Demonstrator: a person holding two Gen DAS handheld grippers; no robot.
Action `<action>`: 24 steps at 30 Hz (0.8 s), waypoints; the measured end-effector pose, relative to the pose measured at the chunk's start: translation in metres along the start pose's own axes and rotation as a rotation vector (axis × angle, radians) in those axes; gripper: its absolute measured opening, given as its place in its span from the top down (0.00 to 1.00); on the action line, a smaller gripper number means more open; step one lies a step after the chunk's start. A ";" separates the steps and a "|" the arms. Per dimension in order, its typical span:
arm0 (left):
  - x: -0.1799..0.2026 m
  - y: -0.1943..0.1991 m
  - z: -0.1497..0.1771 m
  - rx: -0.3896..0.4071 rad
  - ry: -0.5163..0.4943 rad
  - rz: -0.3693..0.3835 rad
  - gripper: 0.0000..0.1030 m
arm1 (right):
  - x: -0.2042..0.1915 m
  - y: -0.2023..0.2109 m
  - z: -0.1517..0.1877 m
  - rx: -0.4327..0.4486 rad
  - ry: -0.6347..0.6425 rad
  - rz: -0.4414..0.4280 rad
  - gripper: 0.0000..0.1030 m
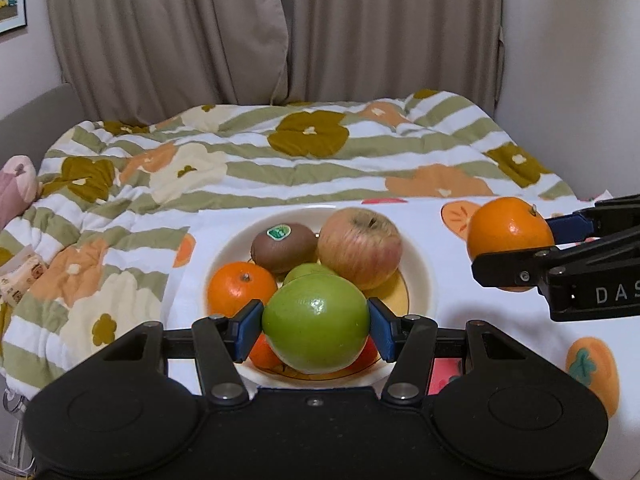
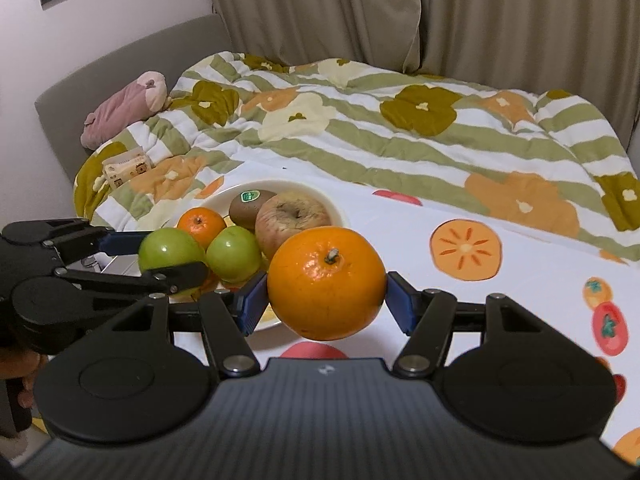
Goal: Organize fruits
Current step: 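Carry the green apple to the plate and release it, then lower the large orange onto the plate and open the right gripper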
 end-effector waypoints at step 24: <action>-0.011 0.018 -0.002 0.038 -0.116 0.043 0.05 | -0.021 -0.026 -0.006 -0.048 -0.041 0.009 0.25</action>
Point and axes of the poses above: each gripper's, at about its wrist camera, not at the fingertips, and y roughly against the way its jaws point, x to its right, z to its underside, the point moved 9 cm from there along -y, roughly the way its jaws point, and after that the axes turned 9 degrees about x, right-handed, at the moved point
